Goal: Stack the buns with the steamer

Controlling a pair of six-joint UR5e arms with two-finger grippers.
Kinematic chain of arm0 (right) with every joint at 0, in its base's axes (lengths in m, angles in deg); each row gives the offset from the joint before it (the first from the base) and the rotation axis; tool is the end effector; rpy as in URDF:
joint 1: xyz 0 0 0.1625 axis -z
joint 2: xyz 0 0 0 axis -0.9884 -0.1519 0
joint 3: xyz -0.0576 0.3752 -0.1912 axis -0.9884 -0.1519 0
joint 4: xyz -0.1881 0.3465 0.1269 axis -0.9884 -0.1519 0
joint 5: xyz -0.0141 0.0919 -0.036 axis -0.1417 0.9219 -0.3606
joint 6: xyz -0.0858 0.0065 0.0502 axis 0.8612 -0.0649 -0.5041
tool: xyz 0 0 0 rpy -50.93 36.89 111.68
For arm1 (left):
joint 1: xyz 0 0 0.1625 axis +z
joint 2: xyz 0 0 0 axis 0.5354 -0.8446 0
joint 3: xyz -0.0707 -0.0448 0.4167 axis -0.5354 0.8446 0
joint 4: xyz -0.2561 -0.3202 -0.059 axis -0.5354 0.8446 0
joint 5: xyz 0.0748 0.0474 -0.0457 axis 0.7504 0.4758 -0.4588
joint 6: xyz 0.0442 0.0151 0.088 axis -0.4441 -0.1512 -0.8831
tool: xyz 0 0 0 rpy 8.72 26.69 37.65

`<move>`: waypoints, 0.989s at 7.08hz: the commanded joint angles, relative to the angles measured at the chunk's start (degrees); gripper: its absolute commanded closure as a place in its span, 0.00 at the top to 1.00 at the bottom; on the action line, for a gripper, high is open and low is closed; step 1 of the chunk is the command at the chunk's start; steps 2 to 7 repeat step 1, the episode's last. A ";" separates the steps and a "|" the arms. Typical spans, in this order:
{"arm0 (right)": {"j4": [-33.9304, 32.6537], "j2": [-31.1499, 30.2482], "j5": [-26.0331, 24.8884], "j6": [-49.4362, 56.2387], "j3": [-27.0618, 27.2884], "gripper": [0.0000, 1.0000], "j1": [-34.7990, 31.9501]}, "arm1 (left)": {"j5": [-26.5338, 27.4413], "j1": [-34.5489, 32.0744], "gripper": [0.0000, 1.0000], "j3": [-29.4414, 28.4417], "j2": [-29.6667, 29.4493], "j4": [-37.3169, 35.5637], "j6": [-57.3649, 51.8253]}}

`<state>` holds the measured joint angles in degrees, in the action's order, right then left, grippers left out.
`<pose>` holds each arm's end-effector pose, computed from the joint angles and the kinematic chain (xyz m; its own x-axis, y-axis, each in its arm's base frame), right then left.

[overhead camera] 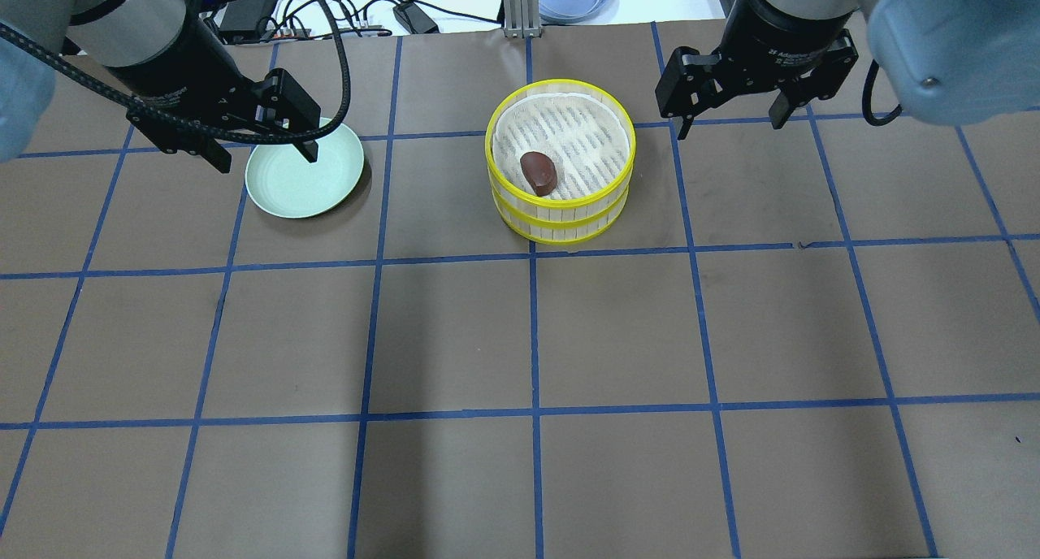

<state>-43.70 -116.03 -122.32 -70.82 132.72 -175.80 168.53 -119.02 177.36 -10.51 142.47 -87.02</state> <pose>0.1735 -0.4943 0.5136 -0.9970 -0.0768 -0.0073 -0.0757 0.9919 -0.1023 -0.1135 -0.4970 0.4978 -0.9958 -0.0240 0.0884 -0.0280 0.9986 -0.0438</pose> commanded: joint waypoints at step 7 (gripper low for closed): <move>-0.01 0.00 -0.04 0.00 0.00 1.00 -0.03 | -0.04 -0.10 1.00 0.10 -0.06 0.16 0.00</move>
